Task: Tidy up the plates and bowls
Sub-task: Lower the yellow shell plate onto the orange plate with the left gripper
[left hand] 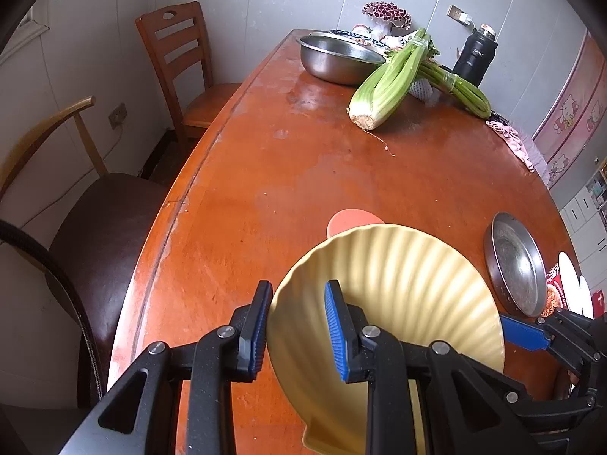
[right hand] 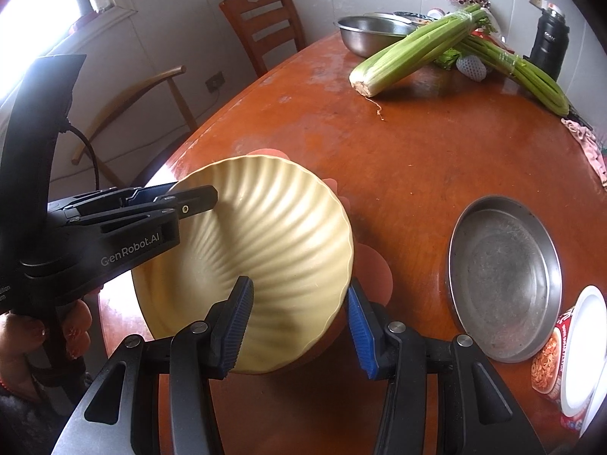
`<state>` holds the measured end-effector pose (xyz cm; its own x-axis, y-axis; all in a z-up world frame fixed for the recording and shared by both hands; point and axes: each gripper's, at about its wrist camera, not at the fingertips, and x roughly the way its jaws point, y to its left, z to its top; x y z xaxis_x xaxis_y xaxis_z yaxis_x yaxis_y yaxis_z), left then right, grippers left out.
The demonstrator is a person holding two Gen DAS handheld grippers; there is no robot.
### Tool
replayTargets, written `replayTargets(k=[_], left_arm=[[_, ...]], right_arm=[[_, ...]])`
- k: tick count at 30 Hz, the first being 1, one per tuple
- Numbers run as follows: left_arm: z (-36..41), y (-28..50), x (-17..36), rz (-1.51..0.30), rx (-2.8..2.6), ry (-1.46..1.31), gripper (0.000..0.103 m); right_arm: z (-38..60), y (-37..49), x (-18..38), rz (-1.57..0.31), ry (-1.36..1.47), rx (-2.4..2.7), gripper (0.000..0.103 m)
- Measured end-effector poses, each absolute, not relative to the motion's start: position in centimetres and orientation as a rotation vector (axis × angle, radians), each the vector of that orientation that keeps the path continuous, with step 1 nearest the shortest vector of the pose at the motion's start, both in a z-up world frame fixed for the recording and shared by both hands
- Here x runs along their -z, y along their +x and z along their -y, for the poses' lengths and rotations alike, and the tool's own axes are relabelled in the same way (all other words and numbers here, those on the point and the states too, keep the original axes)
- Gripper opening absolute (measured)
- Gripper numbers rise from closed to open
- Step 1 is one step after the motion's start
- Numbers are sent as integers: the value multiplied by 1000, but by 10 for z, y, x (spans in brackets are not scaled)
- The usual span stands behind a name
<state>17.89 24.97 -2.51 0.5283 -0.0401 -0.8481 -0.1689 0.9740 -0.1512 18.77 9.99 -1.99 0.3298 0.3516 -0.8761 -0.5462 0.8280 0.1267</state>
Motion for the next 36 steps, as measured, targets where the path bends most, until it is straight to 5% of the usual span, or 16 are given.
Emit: replayTargets(k=[36], left_arm=[[-247,164,12,-988,-70,-255,29]], right_arm=[[-98,181,11,-1043,-228,-573,60]])
